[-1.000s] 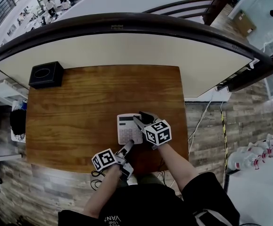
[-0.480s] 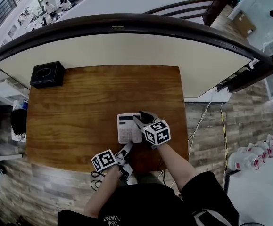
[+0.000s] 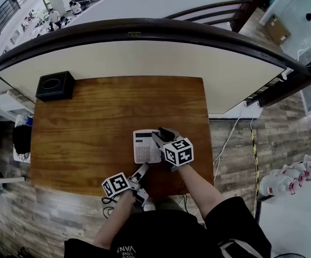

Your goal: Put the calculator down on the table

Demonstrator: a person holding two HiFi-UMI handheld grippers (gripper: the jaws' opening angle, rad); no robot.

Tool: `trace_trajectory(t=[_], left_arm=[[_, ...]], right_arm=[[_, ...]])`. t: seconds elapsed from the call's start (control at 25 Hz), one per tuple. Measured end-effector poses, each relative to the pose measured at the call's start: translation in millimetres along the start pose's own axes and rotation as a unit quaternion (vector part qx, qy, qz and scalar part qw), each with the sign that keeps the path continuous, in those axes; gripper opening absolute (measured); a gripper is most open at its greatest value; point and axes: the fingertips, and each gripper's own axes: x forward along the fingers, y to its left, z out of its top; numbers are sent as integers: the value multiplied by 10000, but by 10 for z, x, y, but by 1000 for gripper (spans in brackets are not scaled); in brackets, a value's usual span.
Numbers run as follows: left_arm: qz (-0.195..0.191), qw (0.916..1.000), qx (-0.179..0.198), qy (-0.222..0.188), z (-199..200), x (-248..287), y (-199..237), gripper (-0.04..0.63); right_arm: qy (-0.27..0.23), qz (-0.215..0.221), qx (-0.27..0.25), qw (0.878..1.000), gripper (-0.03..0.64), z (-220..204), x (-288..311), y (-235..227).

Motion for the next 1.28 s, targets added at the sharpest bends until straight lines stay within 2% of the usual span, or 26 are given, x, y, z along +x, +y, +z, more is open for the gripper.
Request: trace_trajectory(t=[0.32, 0.64, 0.76, 0.96, 1.08, 1.28], left_arm=[[-29, 9991, 423, -3, 96, -72, -61, 245], [-117, 9987, 497, 80, 52, -103, -124, 245], [-143, 9978, 643, 70, 55, -136, -168, 245], [-183, 9946, 1019, 66, 92, -188, -260, 245], [-213, 9901, 1389, 15, 134, -211, -333, 240], [-257, 9724, 2305, -272, 268, -291, -514, 184]], right_arm=[[4, -106, 203, 9997, 142, -52, -148, 6], [-85, -223, 225, 9995, 158, -23, -255, -20], [-128, -253, 213, 9994, 158, -1, -314, 2], [-214, -311, 225, 9990, 158, 24, -436, 75], [-290, -419, 206, 9985, 158, 39, -537, 115], [-536, -559, 76, 9970, 144, 128, -771, 259]])
